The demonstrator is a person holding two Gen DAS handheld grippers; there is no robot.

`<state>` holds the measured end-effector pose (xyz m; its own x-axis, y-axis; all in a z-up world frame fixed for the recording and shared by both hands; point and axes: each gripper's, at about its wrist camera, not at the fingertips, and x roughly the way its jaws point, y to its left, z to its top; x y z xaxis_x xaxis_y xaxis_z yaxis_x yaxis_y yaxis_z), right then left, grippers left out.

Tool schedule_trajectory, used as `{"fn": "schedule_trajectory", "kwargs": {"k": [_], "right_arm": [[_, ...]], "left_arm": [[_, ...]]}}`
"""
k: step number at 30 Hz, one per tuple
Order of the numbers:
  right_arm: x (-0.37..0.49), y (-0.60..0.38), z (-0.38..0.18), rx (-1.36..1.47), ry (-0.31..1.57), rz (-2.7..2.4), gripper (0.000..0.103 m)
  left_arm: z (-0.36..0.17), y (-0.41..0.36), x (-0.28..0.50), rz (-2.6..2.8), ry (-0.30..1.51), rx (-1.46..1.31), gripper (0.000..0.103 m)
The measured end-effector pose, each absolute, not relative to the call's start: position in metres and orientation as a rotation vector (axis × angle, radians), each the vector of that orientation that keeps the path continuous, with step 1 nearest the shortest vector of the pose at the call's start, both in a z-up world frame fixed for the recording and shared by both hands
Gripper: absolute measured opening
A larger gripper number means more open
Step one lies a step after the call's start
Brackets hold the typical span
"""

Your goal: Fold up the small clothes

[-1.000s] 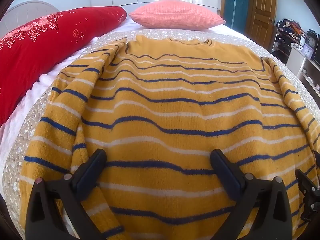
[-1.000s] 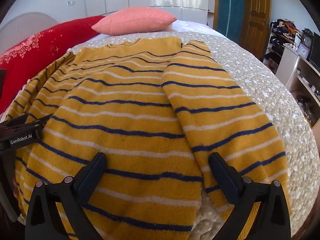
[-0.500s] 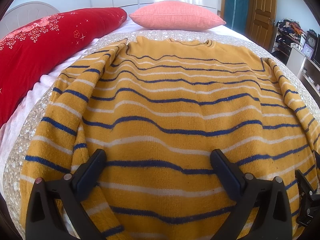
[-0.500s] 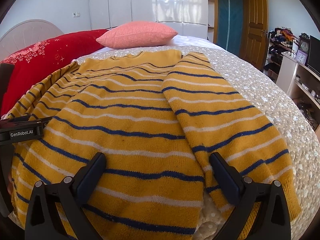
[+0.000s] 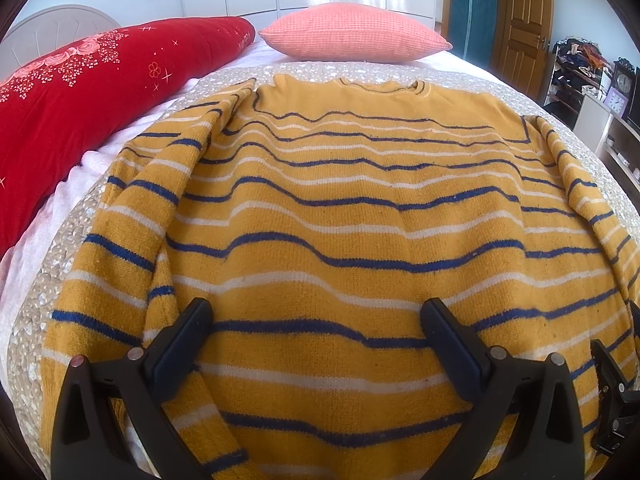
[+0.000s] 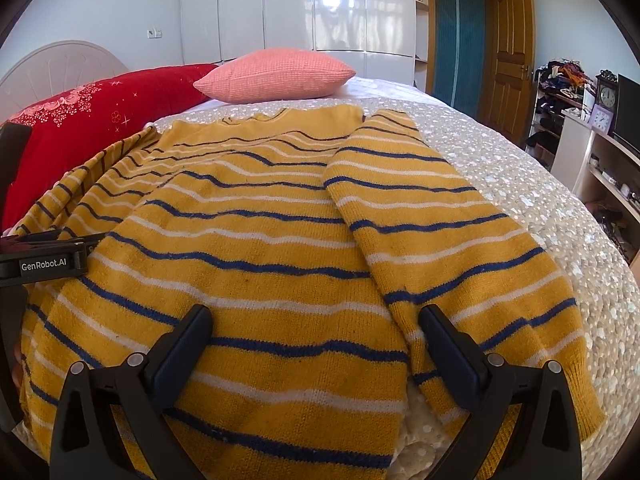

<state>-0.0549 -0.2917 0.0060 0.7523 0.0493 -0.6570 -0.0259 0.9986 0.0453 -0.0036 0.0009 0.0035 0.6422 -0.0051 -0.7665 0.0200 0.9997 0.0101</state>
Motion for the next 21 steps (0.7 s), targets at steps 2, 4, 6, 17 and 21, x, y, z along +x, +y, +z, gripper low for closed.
{"fn": "schedule_trajectory", "kwargs": {"k": [2, 4, 6, 17, 21], "right_arm": [[-0.0550, -0.2916, 0.0059, 0.034, 0.717, 0.041, 0.103], [-0.0552, -0.2913, 0.0059, 0.034, 0.715, 0.041, 0.103], [-0.0558, -0.2910, 0.0056, 0.034, 0.708, 0.039, 0.103], [-0.0578, -0.2897, 0.0049, 0.031, 0.693, 0.037, 0.103], [-0.0587, -0.2893, 0.0045, 0.030, 0.684, 0.035, 0.103]], "left_arm": [[0.0035, 0.0010, -0.0037, -0.015, 0.873, 0.017, 0.103], [0.0034, 0.0009, -0.0037, -0.015, 0.872, 0.017, 0.103], [0.0034, 0.0008, -0.0037, -0.015, 0.872, 0.017, 0.103], [0.0043, 0.0021, -0.0027, -0.015, 0.871, 0.017, 0.103], [0.0043, 0.0019, -0.0028, -0.015, 0.870, 0.017, 0.103]]}}
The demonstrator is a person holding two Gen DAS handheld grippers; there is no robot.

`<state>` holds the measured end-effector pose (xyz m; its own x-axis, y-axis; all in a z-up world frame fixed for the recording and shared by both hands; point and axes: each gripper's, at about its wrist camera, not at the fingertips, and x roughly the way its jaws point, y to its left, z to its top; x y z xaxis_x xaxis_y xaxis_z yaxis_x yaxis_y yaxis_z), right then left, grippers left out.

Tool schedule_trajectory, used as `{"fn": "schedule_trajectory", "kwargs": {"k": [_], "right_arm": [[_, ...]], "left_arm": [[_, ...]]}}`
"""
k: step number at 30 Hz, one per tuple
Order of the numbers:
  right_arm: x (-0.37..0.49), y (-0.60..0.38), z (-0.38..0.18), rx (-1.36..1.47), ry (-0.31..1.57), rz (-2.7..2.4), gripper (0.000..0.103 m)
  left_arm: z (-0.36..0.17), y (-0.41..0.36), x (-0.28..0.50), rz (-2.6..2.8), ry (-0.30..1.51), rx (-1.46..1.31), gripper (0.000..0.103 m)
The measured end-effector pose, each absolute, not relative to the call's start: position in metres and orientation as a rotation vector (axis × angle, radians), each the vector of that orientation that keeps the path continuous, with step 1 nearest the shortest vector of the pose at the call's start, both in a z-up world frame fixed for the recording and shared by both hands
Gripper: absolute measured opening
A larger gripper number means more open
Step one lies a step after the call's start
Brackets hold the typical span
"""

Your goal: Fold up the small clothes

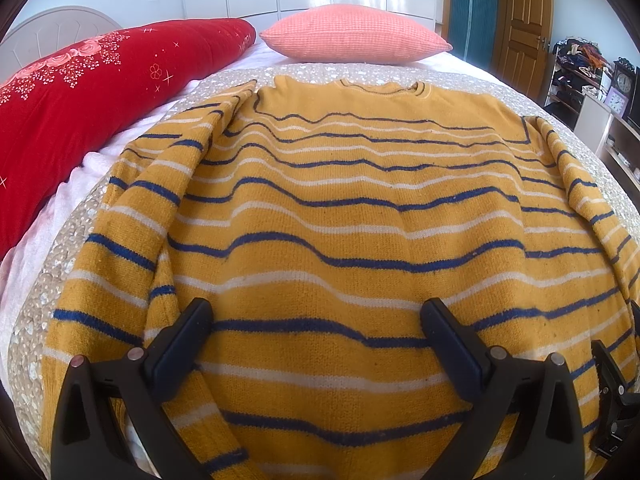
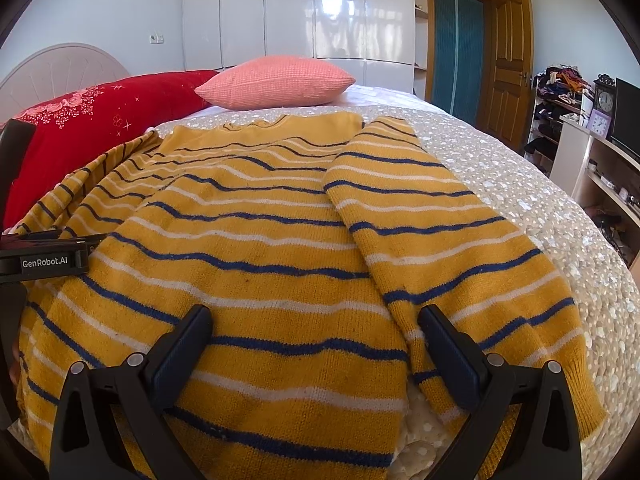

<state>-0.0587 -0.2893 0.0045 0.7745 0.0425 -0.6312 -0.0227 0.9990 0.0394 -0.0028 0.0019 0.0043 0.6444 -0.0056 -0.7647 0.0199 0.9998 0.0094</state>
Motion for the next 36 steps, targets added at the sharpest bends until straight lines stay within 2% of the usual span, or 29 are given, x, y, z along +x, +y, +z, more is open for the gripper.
{"fn": "schedule_trajectory", "kwargs": {"k": [36], "right_arm": [[-0.0634, -0.2875, 0.0024, 0.018, 0.651, 0.023, 0.103]], "left_arm": [[0.0058, 0.0029, -0.0035, -0.012, 0.869, 0.021, 0.103]]}}
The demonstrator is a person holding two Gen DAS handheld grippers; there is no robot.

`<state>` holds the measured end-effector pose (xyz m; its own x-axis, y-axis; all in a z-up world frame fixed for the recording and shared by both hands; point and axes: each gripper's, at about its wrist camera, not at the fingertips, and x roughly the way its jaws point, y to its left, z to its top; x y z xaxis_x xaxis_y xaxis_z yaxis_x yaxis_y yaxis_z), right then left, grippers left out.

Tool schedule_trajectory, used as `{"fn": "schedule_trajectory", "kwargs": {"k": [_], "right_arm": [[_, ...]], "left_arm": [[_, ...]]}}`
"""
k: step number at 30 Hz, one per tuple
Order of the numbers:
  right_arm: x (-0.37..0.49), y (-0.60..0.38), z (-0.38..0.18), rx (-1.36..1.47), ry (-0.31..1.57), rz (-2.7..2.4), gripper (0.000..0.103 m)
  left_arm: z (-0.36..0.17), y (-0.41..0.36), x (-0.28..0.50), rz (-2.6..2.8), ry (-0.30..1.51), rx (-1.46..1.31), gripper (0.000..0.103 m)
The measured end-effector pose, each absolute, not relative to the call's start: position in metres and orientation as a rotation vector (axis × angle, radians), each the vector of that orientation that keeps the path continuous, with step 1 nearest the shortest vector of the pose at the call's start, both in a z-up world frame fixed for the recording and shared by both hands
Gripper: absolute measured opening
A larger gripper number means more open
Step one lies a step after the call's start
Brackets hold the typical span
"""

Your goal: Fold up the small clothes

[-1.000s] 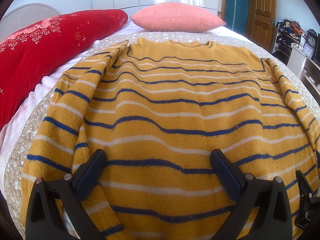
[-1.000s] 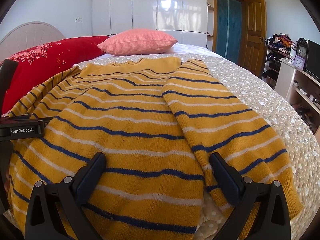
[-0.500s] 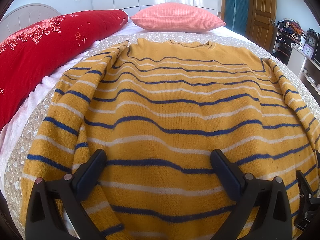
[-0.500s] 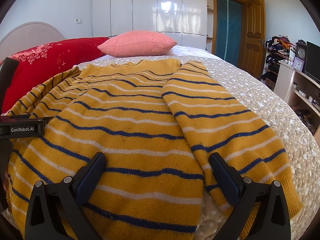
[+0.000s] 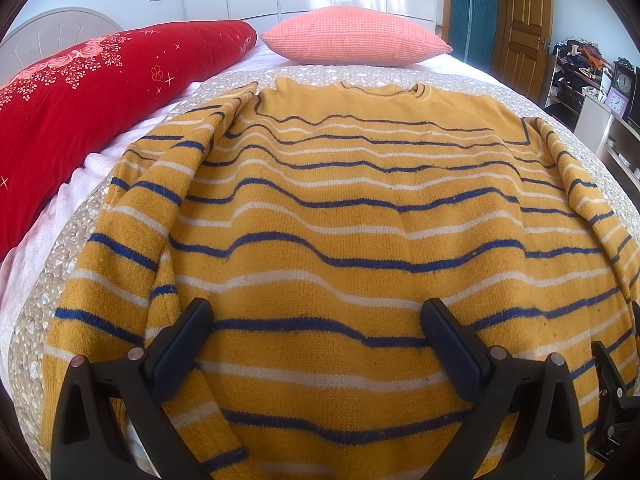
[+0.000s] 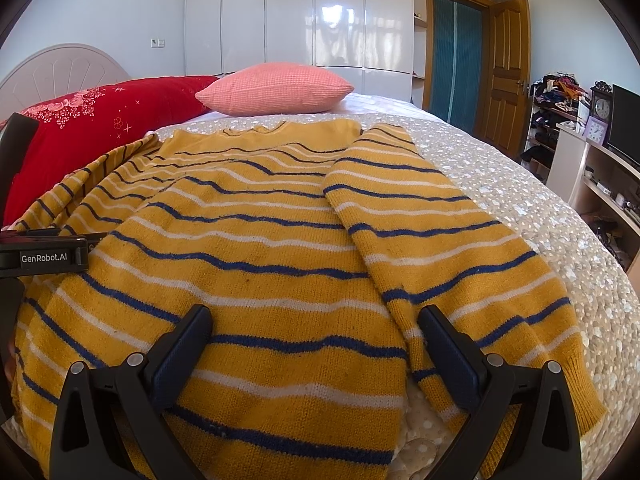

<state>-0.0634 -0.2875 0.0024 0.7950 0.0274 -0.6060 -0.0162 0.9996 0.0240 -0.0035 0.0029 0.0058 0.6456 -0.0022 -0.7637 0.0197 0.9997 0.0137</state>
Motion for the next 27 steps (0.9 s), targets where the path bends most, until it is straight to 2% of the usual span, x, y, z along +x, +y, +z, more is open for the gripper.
{"fn": "schedule_trajectory", "kwargs": {"k": [19, 27], "right_arm": [[-0.074, -0.282, -0.002, -0.003, 0.586, -0.004, 0.103], [-0.081, -0.281, -0.003, -0.009, 0.544, -0.022, 0.103]], "left_arm": [[0.012, 0.008, -0.001, -0.025, 0.883, -0.016, 0.103], [0.013, -0.005, -0.011, 0.108, 0.797, 0.139, 0.103]]}}
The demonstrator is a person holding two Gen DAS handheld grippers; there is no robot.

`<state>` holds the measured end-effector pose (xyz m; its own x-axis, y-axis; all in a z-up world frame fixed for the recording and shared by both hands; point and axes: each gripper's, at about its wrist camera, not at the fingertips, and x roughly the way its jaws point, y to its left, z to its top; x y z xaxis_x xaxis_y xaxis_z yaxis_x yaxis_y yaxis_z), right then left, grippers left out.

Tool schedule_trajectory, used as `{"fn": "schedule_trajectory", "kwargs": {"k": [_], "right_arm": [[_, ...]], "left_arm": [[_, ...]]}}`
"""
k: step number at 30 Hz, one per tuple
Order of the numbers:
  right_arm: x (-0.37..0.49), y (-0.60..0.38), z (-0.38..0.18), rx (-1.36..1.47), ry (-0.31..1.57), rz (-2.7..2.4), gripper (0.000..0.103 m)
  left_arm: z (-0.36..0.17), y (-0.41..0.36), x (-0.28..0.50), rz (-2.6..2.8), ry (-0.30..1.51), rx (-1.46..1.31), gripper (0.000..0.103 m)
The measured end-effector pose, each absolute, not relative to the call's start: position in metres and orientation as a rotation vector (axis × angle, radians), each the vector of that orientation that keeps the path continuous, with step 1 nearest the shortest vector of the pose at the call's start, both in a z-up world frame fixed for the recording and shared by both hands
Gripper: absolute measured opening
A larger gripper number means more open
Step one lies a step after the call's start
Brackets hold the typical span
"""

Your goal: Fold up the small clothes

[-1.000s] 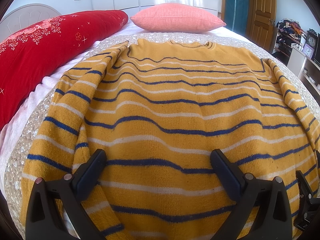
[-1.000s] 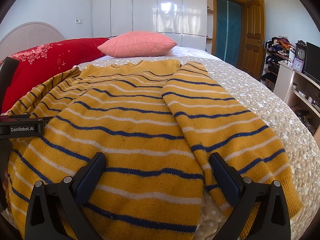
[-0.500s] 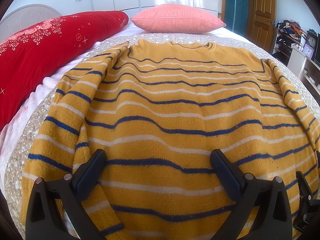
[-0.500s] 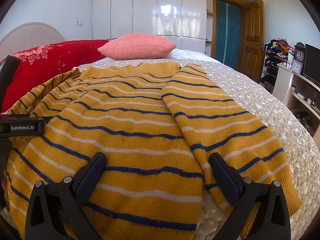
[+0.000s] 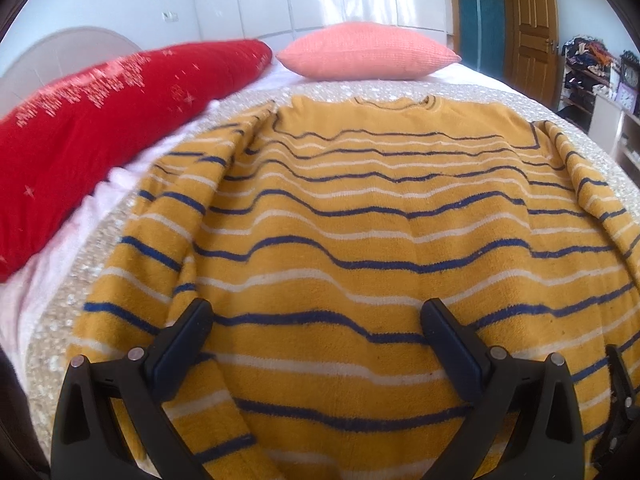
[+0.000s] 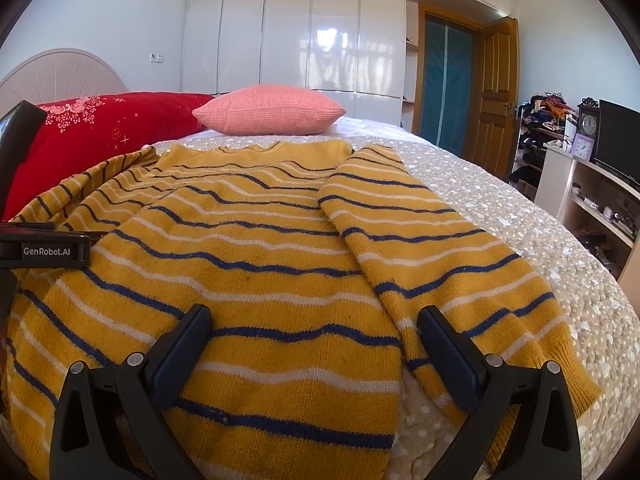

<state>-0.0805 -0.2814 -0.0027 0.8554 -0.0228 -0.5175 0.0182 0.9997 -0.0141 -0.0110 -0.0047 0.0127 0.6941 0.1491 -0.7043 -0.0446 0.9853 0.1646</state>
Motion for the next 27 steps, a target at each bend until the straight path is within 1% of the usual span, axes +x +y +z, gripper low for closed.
{"fn": "schedule_trajectory", "kwargs": {"k": [4, 7, 14, 27], "right_arm": [[-0.082, -0.282, -0.002, -0.004, 0.542, -0.022, 0.103], [-0.082, -0.283, -0.002, 0.002, 0.545, -0.017, 0.103], [-0.084, -0.284, -0.003, 0.005, 0.543, -0.018, 0.102], [-0.086, -0.282, -0.003, 0.006, 0.528, -0.024, 0.103]], "left_arm": [[0.013, -0.019, -0.021, 0.208, 0.730, 0.282, 0.103], [0.016, -0.024, -0.025, 0.243, 0.669, 0.330, 0.103], [0.018, -0.018, -0.024, 0.216, 0.741, 0.296, 0.103], [0.018, -0.018, -0.025, 0.216, 0.756, 0.299, 0.103]]}}
